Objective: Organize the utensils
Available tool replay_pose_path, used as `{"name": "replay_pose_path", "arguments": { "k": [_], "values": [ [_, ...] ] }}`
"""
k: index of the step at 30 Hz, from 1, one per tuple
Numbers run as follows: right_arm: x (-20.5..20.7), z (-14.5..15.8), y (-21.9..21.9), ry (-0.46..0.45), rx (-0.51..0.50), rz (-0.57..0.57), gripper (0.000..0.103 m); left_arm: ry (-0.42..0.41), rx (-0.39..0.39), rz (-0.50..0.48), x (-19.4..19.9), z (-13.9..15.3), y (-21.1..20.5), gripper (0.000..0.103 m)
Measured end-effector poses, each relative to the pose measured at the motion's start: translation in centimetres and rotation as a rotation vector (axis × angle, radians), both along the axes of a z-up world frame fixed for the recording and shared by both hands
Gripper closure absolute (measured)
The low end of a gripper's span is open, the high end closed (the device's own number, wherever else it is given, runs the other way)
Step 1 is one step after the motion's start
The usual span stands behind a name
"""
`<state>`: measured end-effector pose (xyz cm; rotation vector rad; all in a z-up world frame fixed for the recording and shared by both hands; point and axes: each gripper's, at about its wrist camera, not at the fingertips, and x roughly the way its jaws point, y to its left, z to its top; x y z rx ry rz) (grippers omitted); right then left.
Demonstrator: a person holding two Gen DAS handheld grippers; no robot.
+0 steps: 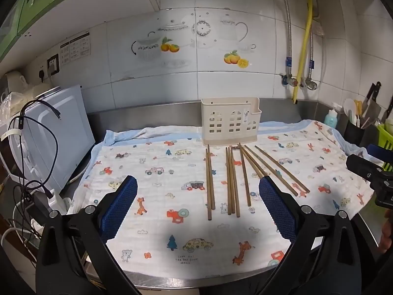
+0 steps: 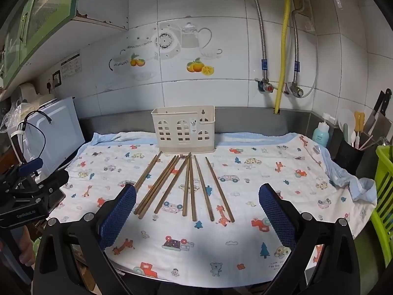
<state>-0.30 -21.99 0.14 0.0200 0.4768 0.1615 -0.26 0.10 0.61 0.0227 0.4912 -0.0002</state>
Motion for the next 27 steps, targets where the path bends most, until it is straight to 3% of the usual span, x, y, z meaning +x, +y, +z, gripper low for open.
{"name": "replay_pose_path", "arguments": {
  "k": [27],
  "values": [
    [-0.36, 0.23, 0.42, -0.011, 0.000, 0.010, 0.006, -0.001, -0.003, -0.001, -0.12, -0.34, 0.17, 0.005]
  ]
}}
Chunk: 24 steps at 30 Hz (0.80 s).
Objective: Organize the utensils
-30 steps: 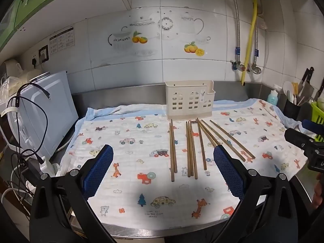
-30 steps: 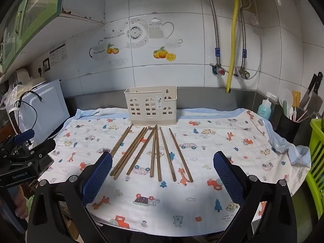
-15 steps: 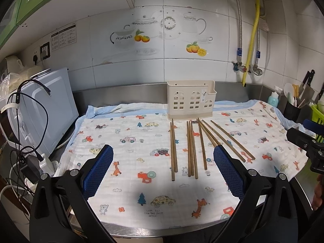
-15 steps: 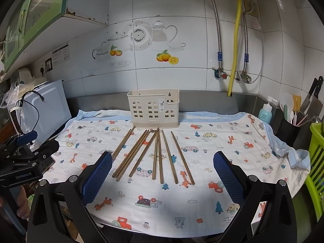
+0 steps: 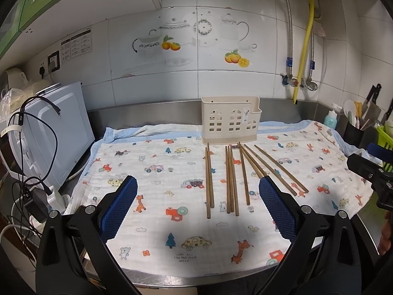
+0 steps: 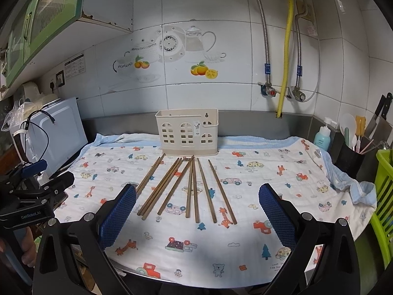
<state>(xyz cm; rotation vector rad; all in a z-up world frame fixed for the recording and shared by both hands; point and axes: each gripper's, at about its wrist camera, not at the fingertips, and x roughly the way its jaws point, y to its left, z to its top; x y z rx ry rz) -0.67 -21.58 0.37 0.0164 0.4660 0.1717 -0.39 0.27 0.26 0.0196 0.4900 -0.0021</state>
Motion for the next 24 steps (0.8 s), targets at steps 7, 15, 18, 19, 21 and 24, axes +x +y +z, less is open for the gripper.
{"name": "replay_pose_path", "arguments": {
  "k": [7, 15, 18, 19, 21, 24],
  "values": [
    [-0.02, -0.02, -0.01, 0.000, 0.000, 0.003, 0.006, -0.002, 0.002, 0.000, 0.02, -0.08, -0.20, 0.005],
    [0.01, 0.02, -0.01, 0.000, 0.000, 0.002, 0.006, -0.001, 0.002, 0.001, 0.04, -0.04, -0.20, 0.005],
    [-0.08, 0.01, 0.02, -0.002, -0.001, 0.001, 0.006, -0.003, 0.001, 0.000, -0.01, -0.10, -0.23, 0.005],
    [0.00, 0.03, -0.02, 0.000, 0.001, 0.002, 0.006, -0.003, 0.001, 0.001, -0.05, -0.05, -0.24, 0.005],
    [-0.02, 0.04, 0.02, 0.000, 0.002, 0.003, 0.006, -0.004, 0.003, 0.000, -0.10, -0.06, -0.39, 0.005],
    [-0.07, 0.08, 0.09, -0.002, 0.002, 0.003, 0.006, -0.004, 0.001, 0.001, -0.08, -0.04, -0.35, 0.005]
  ]
}}
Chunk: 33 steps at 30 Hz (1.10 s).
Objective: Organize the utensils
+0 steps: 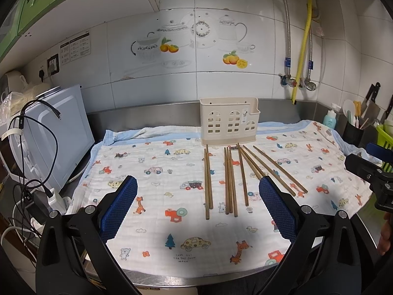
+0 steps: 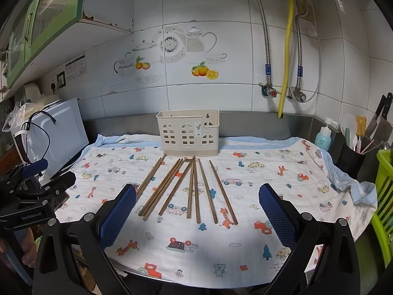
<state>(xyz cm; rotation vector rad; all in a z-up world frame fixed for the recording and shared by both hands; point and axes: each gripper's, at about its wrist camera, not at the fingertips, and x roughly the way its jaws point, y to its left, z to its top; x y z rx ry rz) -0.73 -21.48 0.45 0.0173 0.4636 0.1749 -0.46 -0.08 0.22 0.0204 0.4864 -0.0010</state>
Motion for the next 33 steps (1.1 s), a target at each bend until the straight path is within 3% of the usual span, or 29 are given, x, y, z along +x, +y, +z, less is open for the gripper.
{"name": "replay_pose_path", "arguments": {
  "k": [33],
  "values": [
    [1.1, -1.0, 0.1, 0.025, 0.008, 0.008, 0.006, 0.017, 0.007, 0.000, 0.2, 0.3, -0.7, 0.005]
  ]
}}
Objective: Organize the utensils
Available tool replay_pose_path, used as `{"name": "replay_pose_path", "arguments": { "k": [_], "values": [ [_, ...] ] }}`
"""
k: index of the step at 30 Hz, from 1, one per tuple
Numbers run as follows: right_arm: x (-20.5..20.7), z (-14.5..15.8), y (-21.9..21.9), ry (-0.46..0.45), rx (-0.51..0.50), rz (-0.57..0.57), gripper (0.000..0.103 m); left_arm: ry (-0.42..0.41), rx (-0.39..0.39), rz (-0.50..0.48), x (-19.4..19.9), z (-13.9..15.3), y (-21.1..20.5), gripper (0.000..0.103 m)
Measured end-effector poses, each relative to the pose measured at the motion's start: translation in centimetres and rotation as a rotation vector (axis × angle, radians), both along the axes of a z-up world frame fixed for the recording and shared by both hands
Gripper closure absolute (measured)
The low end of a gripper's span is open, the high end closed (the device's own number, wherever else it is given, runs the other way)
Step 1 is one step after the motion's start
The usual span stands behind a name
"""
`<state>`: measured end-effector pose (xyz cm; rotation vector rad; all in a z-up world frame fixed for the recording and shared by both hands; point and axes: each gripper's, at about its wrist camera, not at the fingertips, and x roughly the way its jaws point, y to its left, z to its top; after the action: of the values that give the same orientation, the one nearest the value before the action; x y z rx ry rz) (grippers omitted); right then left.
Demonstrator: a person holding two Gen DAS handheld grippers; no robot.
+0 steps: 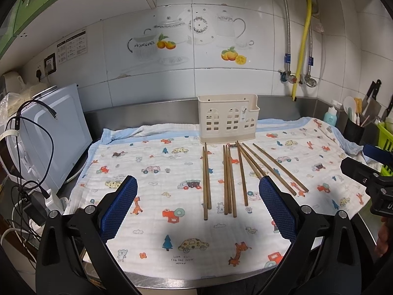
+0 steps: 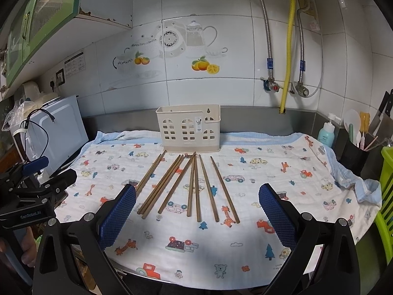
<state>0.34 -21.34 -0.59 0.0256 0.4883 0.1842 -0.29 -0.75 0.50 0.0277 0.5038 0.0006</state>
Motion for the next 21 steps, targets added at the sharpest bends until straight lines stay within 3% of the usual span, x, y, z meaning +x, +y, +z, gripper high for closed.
{"name": "replay_pose_path", "arguments": {
  "k": [21],
  "values": [
    [2.0, -0.9, 0.0, 0.032, -0.002, 0.009, 0.006, 0.034, -0.011, 0.017, 2.6, -0.9, 0.7, 0.005]
  ]
}}
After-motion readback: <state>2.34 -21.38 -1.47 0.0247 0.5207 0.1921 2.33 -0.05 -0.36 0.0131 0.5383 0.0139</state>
